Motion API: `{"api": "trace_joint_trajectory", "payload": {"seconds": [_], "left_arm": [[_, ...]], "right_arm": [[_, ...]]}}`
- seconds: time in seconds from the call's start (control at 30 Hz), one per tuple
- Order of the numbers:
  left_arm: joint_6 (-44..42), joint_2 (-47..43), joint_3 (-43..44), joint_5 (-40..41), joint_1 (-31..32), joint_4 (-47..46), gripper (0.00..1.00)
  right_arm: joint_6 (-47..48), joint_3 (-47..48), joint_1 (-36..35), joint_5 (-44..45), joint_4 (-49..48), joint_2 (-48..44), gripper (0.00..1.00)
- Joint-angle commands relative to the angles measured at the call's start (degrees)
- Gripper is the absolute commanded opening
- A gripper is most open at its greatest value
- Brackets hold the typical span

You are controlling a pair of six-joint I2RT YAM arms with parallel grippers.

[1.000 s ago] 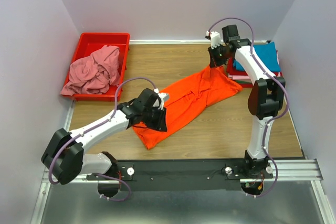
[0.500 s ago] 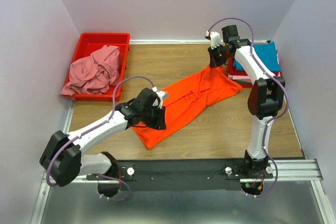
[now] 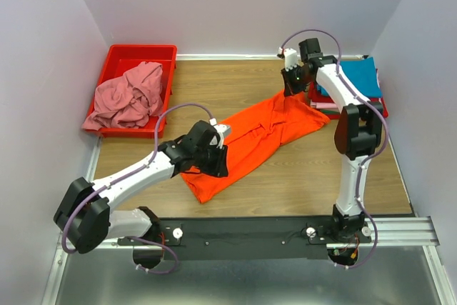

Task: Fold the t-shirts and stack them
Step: Fold the tshirt

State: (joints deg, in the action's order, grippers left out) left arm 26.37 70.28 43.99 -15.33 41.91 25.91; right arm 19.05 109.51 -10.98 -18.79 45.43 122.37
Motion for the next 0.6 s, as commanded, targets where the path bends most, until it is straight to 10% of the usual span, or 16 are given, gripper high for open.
{"api": "trace_joint_trajectory", "payload": {"seconds": [0.0,0.13,0.57], "left_arm": [[-2.02,-0.15,2.15,1.27,2.65,-2.88,0.39],[-3.08,3.1,4.61,4.07,5.54,-4.03,0.4],[-6.42,13.55,10.23,14.89,13.46,-9.56,0.43]], "right_arm": [[-0.42,0.79,-0.44,1.21,-0.61,2.0,0.11],[-0.24,-0.7,-0.27,3.66,-0.6,-1.24,0.52],[4.07,-26.86,12.37,-2.21,-2.36,-24.01,0.53]]}}
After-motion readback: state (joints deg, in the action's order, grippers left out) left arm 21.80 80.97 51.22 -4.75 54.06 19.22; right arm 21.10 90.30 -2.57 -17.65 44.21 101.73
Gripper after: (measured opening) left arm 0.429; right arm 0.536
